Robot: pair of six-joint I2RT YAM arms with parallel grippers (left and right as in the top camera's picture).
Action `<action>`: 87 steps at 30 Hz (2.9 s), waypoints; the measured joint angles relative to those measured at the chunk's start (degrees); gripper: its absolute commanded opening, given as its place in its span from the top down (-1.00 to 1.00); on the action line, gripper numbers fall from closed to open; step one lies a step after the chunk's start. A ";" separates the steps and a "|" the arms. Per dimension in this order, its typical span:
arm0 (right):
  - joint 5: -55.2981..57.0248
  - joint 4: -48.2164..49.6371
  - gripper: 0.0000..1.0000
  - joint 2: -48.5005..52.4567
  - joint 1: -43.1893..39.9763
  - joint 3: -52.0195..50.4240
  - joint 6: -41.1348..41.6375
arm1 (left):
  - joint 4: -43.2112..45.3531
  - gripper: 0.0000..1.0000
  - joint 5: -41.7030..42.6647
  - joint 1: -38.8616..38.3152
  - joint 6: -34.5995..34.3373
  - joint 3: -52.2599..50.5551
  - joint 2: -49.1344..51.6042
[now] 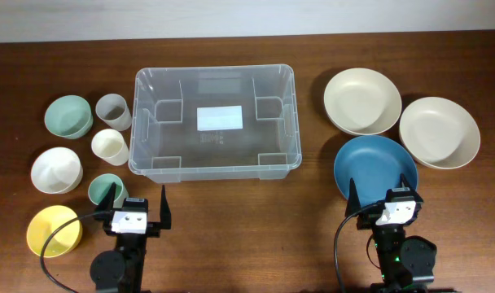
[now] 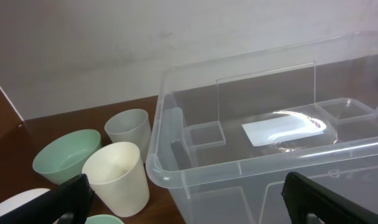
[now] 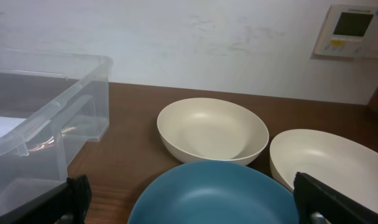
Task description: Pack container
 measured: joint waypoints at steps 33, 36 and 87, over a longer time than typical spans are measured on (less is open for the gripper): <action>-2.80 4.70 -0.97 0.00 0.00 0.00 2.29 | 0.02 -0.99 0.00 0.00 0.00 0.00 0.00; -4.72 4.74 -0.98 0.00 0.00 0.00 2.97 | 0.00 -0.99 0.00 0.00 0.00 0.00 0.00; 10.71 -25.77 -0.98 69.81 -12.68 55.36 21.20 | -0.07 -0.99 -0.20 0.00 0.00 0.00 -0.09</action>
